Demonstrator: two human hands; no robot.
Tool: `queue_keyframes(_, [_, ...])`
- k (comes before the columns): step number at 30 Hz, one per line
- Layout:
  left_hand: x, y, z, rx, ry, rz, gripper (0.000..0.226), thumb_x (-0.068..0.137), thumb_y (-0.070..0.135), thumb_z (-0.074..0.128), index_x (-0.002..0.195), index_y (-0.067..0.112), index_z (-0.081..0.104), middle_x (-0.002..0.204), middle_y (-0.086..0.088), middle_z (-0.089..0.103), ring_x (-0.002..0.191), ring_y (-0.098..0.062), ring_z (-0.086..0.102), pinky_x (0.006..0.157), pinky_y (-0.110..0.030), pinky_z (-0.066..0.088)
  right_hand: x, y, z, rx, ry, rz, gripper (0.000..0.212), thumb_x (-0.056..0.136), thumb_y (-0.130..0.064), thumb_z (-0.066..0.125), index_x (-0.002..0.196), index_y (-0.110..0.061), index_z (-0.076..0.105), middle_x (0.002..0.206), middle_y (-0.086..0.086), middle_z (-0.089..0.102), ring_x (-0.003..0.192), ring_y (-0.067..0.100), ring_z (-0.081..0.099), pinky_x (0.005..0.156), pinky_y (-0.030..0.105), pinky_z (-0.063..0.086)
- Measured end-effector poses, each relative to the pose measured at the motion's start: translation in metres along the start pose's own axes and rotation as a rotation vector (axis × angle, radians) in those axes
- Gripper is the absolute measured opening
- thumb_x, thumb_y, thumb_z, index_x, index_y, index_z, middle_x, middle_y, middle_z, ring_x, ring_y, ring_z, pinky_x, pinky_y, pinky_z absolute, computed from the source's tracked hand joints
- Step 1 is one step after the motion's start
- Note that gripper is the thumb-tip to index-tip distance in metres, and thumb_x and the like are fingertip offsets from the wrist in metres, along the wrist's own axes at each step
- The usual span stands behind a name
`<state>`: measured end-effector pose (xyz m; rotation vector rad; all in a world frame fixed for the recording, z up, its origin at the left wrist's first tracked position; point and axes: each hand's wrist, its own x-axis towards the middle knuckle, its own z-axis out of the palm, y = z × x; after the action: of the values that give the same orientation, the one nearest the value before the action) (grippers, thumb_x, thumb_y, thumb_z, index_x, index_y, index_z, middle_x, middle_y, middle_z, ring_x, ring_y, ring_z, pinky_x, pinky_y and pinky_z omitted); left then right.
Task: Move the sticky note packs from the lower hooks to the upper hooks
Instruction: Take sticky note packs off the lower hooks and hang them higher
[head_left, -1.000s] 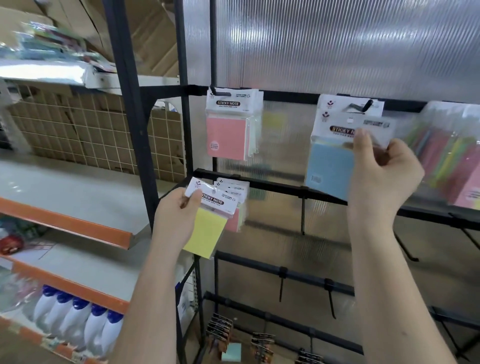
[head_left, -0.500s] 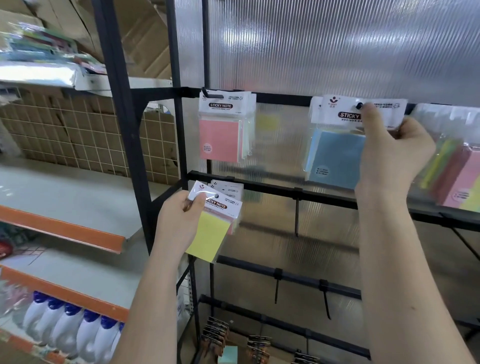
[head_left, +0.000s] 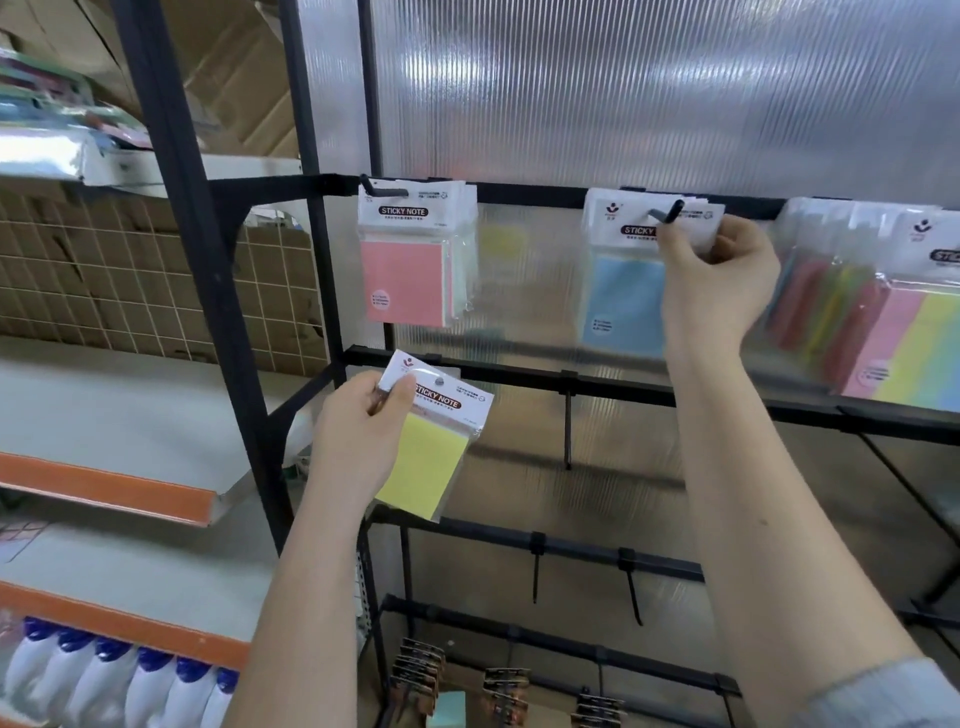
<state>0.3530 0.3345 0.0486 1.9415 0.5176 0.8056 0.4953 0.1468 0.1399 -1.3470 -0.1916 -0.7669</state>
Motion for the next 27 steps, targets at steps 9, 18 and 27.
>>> queue_keyframes(9, [0.002, 0.032, 0.030, -0.098, -0.186, 0.084, 0.022, 0.095, 0.034, 0.050, 0.085, 0.019, 0.063, 0.080, 0.012, 0.069, 0.073, -0.012, 0.061, 0.062, -0.031, 0.041, -0.007, 0.009, -0.047, -0.303, 0.070, -0.065, 0.017, 0.086, -0.016, 0.063, 0.101, -0.014, 0.070, 0.087, -0.010, 0.065, 0.078, -0.001, 0.057, 0.073, 0.001, 0.041])
queue_keyframes(18, [-0.011, 0.065, 0.077, -0.225, -0.435, 0.278, 0.017, 0.093, 0.033, 0.055, 0.083, 0.022, 0.065, 0.078, 0.018, 0.070, 0.073, -0.006, 0.063, 0.067, -0.027, 0.044, -0.036, 0.008, -0.137, -0.588, 0.114, 0.054, 0.022, 0.094, -0.021, 0.054, 0.102, -0.013, 0.073, 0.086, -0.007, 0.067, 0.085, 0.007, 0.060, 0.067, 0.013, 0.040])
queue_keyframes(27, [-0.066, 0.113, 0.125, -0.355, -0.576, 0.433, 0.016, 0.092, 0.033, 0.057, 0.077, 0.029, 0.064, 0.070, 0.022, 0.068, 0.063, 0.006, 0.058, 0.054, -0.008, 0.038, -0.042, 0.021, -0.232, -0.800, 0.119, 0.225, 0.026, 0.095, -0.019, 0.051, 0.109, -0.011, 0.071, 0.107, 0.003, 0.070, 0.097, 0.014, 0.060, 0.070, 0.014, 0.038])
